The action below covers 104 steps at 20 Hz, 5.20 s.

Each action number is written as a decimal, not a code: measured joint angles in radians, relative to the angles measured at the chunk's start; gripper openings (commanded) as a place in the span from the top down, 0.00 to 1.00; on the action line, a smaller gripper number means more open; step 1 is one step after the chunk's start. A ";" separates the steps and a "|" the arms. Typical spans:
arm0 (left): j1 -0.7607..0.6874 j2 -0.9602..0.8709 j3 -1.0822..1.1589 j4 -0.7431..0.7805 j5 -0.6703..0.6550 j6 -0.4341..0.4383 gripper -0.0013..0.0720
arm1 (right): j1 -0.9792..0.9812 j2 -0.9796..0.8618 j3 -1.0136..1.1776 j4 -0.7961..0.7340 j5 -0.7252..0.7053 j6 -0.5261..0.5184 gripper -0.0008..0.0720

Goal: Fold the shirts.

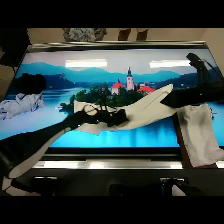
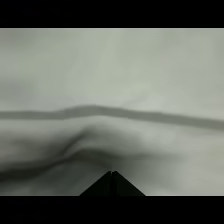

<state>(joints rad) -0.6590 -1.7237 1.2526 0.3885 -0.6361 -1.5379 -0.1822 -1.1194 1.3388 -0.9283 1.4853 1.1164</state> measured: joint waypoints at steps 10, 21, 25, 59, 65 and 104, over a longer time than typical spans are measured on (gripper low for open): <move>0.119 -0.003 0.123 0.005 -0.083 0.139 0.95 | 0.043 0.050 0.000 0.089 -0.090 0.005 0.91; 0.607 0.558 0.102 0.561 -0.342 0.038 0.95 | 0.637 -0.471 0.000 0.398 -0.588 -0.051 0.12; 0.640 0.618 0.101 0.596 -0.365 0.036 0.95 | 0.629 -0.536 0.000 0.403 -0.531 -0.099 0.12; 0.652 0.635 0.097 0.723 -0.378 0.036 0.95 | -0.237 -0.227 0.071 0.232 -0.069 -0.048 0.91; 0.652 0.635 0.097 0.723 -0.378 0.045 0.95 | -0.540 -0.187 0.189 0.187 0.040 0.012 0.91; 0.652 0.635 0.101 0.723 -0.353 0.076 0.95 | -0.699 -0.056 -0.222 -0.629 0.127 0.038 0.08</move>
<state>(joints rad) -0.0074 -1.0885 1.3537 1.1110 -0.9890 -1.4624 -0.8814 -1.1759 1.1164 -1.5574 1.6123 1.1545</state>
